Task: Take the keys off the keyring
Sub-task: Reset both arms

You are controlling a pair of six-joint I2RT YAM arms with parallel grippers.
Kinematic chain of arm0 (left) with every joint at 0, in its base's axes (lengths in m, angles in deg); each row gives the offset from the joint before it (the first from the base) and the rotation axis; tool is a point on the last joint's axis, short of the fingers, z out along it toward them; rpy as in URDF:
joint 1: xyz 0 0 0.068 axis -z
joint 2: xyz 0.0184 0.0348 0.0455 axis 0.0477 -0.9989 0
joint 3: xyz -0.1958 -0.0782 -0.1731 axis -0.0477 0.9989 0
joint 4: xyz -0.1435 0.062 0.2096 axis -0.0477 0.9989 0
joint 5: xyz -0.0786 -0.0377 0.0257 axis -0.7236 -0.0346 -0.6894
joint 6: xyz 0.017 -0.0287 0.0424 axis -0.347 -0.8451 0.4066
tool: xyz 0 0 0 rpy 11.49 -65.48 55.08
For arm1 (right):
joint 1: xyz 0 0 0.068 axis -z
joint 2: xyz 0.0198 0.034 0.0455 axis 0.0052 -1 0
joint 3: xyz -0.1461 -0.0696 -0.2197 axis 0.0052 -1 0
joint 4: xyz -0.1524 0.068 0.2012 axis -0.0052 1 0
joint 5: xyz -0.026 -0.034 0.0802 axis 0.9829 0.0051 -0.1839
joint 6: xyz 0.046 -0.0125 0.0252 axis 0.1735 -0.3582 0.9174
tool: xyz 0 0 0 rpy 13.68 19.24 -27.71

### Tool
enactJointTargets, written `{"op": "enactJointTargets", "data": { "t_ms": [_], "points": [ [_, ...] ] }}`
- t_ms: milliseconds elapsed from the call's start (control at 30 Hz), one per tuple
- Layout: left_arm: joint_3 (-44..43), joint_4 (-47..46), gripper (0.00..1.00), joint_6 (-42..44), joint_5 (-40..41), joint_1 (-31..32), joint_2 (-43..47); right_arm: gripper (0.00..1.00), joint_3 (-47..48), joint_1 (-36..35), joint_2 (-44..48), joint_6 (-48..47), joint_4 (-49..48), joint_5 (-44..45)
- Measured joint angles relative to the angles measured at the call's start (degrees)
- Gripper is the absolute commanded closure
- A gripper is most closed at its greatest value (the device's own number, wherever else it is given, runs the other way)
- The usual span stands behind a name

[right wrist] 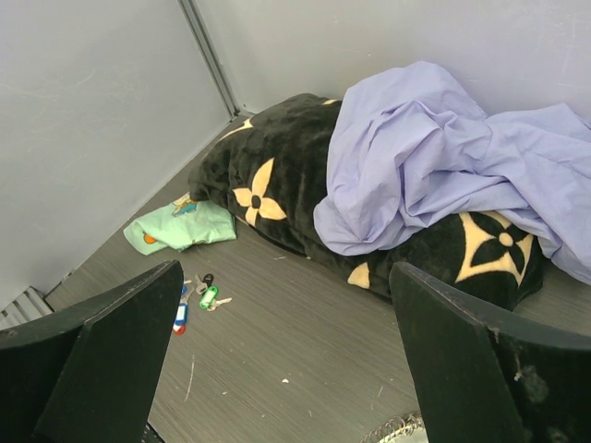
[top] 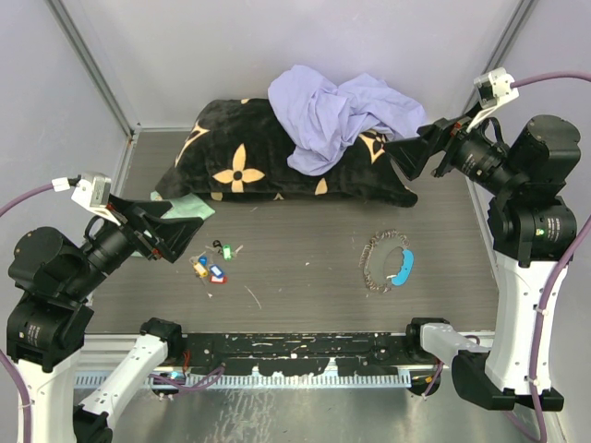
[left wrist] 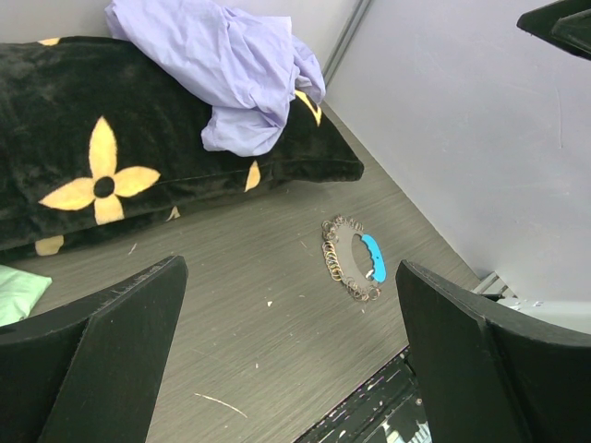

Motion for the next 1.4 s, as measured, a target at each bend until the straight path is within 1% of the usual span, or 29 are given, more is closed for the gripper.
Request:
{"op": "enactJointTargets", "data": {
  "t_ms": [533,833,1133,1400],
  "points": [
    [-0.02,0.02,0.02,0.02,0.00,0.00,0.00,0.00,0.00,0.04,0.09,-0.42,-0.02,-0.52],
    [-0.98,0.20,0.02,0.00,0.00,0.00,0.00,0.00,0.11,0.04,-0.24,-2.99,-0.17,-5.25],
    [-3.61,-0.28,0.02,-0.26,-1.09,0.00,-1.09,0.00,1.66,0.04,-2.75,-2.03,-2.97,-11.08],
    [-4.39,-1.07,0.02,-0.66,-2.14,0.02,-1.77,0.00,6.19,0.04,-3.13,2.56,-3.65,-7.23]
  ]
}}
